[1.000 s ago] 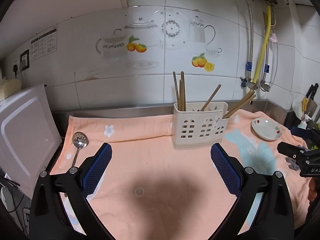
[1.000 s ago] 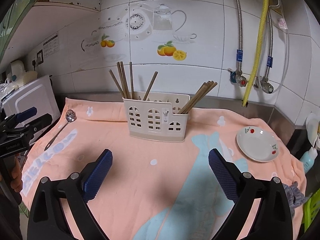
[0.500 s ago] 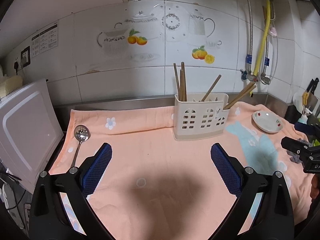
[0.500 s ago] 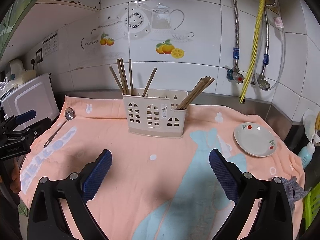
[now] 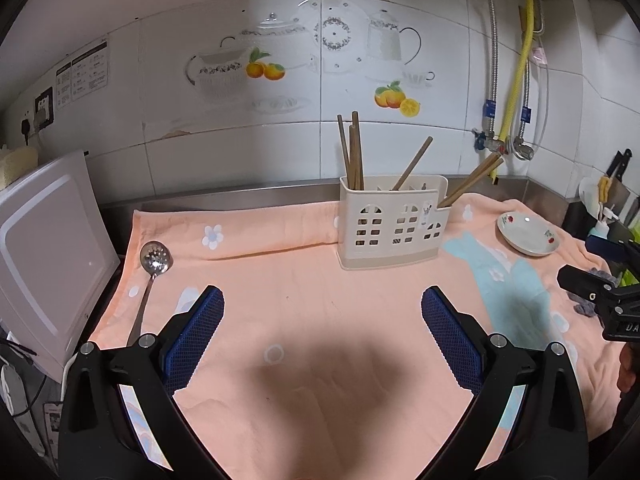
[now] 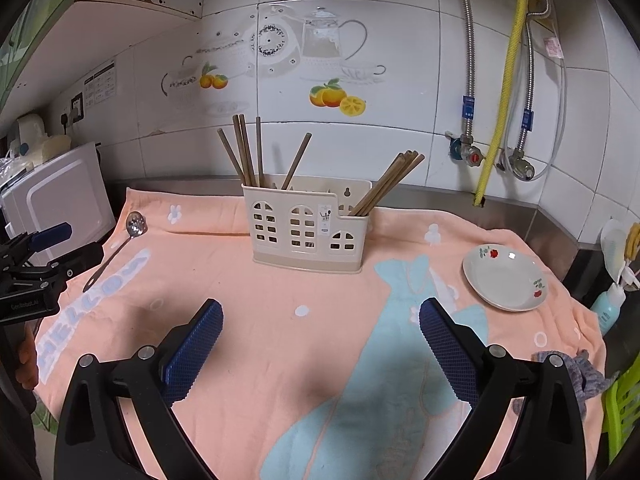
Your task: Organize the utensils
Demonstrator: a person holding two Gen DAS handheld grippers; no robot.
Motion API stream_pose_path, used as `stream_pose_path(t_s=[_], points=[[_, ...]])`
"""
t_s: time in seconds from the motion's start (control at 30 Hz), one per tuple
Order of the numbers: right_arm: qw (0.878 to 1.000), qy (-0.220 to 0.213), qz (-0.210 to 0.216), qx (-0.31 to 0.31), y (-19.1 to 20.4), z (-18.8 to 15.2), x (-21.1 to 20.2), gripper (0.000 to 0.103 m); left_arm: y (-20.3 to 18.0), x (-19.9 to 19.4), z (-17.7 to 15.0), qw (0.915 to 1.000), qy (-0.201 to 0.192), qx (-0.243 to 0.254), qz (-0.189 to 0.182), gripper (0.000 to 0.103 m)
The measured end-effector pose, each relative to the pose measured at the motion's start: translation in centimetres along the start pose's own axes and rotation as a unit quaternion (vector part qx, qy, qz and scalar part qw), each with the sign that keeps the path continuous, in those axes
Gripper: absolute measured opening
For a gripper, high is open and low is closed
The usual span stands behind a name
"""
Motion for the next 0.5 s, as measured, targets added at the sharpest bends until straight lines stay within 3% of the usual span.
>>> stream_pose_path(t_s=[0.5], points=[[1.0, 0.001, -0.001, 0.002, -0.16, -0.26, -0.02, 0.096, -0.7, 0.66, -0.69, 0.9999, 0.01, 0.002, -0.003, 0.098]])
Point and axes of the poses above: each gripper's, at about its wrist camera, not at the fingertips, and x roughly the way its jaws point, y to its left, z to its top, the point moved 10 cm from there along x, roughly the way its jaws point, and after that the axes turned 9 degrees about y, right-handed, at the moved point
